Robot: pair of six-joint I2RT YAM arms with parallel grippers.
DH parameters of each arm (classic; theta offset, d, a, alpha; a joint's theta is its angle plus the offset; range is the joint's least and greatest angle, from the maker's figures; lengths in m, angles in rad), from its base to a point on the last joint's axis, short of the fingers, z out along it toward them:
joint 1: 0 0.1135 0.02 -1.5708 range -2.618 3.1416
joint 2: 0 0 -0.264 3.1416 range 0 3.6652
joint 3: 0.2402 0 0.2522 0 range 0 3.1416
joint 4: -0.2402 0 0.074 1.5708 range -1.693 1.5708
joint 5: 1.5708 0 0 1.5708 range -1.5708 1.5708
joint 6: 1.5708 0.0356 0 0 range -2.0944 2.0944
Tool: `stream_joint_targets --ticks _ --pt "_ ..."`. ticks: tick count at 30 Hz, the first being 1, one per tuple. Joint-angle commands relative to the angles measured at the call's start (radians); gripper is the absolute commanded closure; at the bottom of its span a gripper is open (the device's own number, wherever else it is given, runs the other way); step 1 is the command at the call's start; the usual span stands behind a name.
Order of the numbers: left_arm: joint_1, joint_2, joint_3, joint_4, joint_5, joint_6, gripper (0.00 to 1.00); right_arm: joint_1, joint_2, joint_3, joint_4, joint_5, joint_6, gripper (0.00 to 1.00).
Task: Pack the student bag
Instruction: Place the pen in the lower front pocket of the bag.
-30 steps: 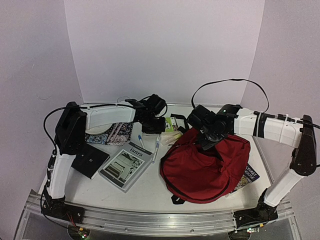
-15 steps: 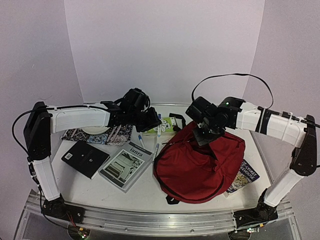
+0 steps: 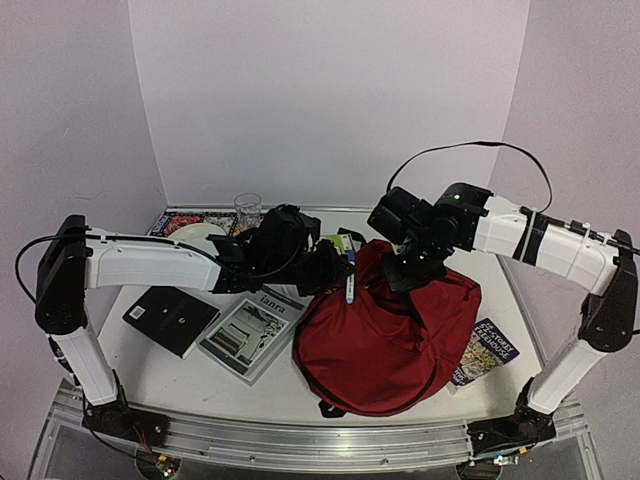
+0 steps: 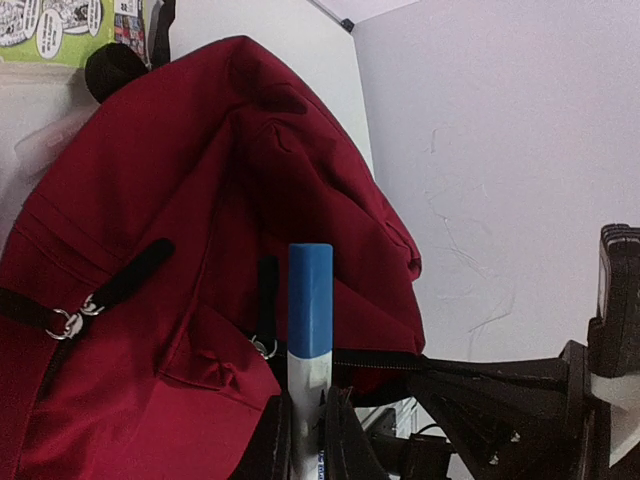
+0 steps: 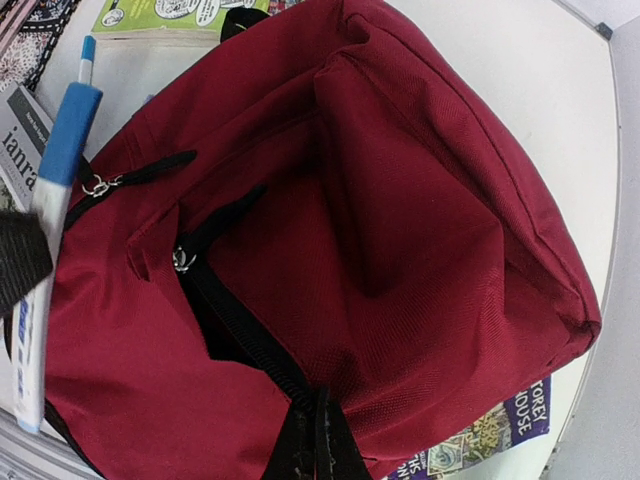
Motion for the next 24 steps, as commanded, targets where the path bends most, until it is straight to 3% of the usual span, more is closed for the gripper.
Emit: stream_joint_targets --ticks 1,16,24 --pt "-0.035 -0.066 -0.06 0.128 -0.091 -0.078 1.0 0.007 0.002 0.049 -0.05 -0.03 0.044 1.0" --pt "-0.1 -0.016 -0.104 0.151 0.035 -0.106 1.0 0.009 0.089 0.1 0.024 -0.076 0.009 1.0" --pt "-0.111 -0.007 -0.15 0.159 0.03 -0.146 1.0 0.01 0.101 0.118 0.034 -0.066 -0.004 1.0"
